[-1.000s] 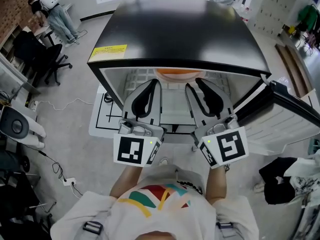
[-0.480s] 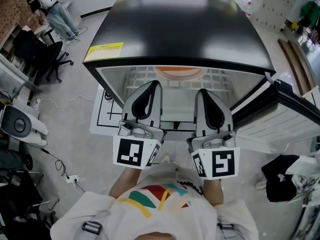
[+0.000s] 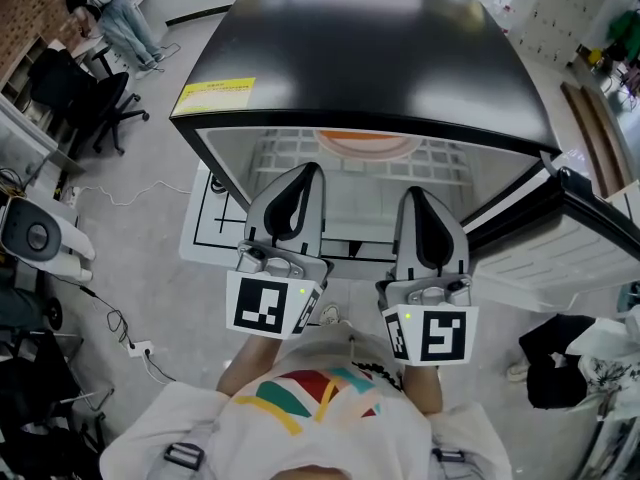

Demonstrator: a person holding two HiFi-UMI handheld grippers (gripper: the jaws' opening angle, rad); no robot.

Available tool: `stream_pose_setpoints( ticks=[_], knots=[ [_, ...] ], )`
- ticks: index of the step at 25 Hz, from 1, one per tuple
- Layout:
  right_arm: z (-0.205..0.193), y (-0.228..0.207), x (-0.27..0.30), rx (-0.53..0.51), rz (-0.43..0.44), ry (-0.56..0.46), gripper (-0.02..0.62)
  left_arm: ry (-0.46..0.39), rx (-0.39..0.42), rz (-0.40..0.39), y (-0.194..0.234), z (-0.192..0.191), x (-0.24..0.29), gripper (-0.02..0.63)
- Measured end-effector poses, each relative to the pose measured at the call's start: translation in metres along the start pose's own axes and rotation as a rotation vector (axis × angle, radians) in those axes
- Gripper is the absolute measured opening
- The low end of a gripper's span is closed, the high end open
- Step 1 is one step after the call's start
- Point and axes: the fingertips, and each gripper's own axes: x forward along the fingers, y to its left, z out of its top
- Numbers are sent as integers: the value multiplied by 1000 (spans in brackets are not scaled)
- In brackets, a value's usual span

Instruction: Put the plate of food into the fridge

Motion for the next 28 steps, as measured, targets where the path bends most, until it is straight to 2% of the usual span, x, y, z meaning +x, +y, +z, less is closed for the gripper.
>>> stream_pose_setpoints(
  ticks=[11,28],
  knots=[
    [-18,-4,-6,-41,-43,55,0,32,-25,0,1,-18,-7,6],
    [-23,2,-6,-67,-21,75,0,38,-31,6,4,-17,-7,6]
  ],
)
